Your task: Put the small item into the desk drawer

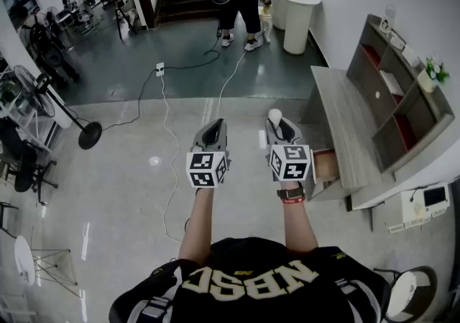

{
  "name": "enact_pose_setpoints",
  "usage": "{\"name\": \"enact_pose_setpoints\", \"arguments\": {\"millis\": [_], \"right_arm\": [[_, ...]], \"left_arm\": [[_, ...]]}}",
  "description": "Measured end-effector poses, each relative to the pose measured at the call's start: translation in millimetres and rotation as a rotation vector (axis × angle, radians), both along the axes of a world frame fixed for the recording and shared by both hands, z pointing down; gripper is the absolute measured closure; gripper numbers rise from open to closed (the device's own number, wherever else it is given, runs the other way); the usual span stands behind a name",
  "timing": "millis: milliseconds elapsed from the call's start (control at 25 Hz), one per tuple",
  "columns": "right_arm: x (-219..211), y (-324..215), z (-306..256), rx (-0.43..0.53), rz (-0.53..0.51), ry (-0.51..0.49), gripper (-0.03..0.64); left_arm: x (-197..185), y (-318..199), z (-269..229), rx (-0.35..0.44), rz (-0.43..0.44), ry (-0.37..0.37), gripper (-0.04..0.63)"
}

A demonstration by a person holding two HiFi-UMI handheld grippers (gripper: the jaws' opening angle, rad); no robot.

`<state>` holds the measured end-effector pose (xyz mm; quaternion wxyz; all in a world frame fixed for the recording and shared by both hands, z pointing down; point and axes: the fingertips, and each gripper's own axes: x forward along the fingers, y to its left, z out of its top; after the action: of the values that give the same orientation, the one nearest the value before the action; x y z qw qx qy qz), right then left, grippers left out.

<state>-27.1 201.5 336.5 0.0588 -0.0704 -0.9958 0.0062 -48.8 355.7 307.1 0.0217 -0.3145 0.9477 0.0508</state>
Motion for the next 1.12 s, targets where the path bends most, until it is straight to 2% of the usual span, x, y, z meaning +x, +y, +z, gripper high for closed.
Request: {"name": "enact_pose_setpoints", "arguments": {"millis": [240,440,600,800,920,1120], "right_arm": [[-8.2,1.7,20.3,-0.037,-0.033,0.022,0.489],[-30.2,4.8,32.2,-0.041,-0.028,0.043,0.489],[-58.4,1.8,39.1,-0.039,0.013,0.042,0.488],[-111.8,-3.1,38.3,-0.073,0.090,0.029,0.488],[-145.0,-5.0,32.3,-0.045,0.122,0.019,0.488],[-179.5,0.7,41.2,-0.046,0.184,0.041,0.488]], "left_arm": [[-5.2,-8.4,24.0,-0.021,-0.006,0.035,0.581],[-32.1,-14.6,31.3,-0.031,0.013,0.045,0.581],[-70.6,-22.1,32.2,-0.006,0.057,0.034,0.581],[-133.6,-31.5,34.5,0.004,0.154,0.022,0.581],[-176.6,-30.8,24.5,0.021,0.174,-0.002,0.581],[-216.2,-23.5,29.2,0.009,0.251,0.023,0.581]]}}
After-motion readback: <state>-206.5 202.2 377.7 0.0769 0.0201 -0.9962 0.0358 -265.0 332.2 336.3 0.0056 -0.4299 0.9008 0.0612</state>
